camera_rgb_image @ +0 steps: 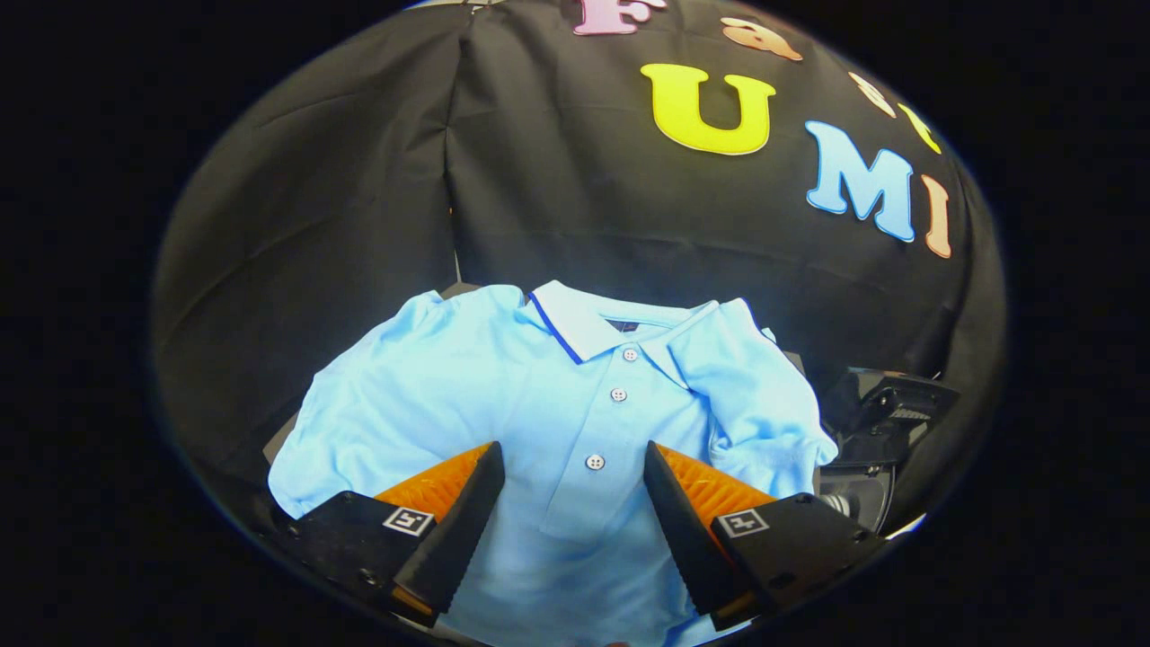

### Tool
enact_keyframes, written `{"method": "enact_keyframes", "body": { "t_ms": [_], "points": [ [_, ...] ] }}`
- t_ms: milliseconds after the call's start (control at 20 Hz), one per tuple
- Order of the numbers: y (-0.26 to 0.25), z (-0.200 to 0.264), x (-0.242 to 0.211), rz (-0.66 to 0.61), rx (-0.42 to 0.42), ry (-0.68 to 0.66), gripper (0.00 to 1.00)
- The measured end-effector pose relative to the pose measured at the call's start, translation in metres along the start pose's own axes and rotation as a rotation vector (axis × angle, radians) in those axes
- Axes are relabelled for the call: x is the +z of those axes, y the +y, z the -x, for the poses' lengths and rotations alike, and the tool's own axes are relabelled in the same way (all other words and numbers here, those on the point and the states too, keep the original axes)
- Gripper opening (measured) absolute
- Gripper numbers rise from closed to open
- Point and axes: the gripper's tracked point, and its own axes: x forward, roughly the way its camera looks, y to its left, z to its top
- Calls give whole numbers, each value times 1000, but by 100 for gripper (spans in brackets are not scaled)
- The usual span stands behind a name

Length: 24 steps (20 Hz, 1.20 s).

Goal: Put the clothes into the washing machine and then close the washing machine lid.

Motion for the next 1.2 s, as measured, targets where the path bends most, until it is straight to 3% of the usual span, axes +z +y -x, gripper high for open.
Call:
{"method": "enact_keyframes", "body": {
  "t_ms": [150,200,300,500,600,700,850,900,1200],
  "points": [
    [5,-1,-2,19,8,-28,99],
    [4,2,1,21,6,-35,94],
    [7,1,0,22,21,-37,94],
    [8,4,1,16,23,-3,57],
    [11,4,1,41,39,9,33],
    [10,6,1,-18,19,-1,9],
    [11,6,3,17,20,-24,9],
    [11,15,3,11,20,-22,2],
    [12,10,9,-69,41,-26,2]
  ]
}}
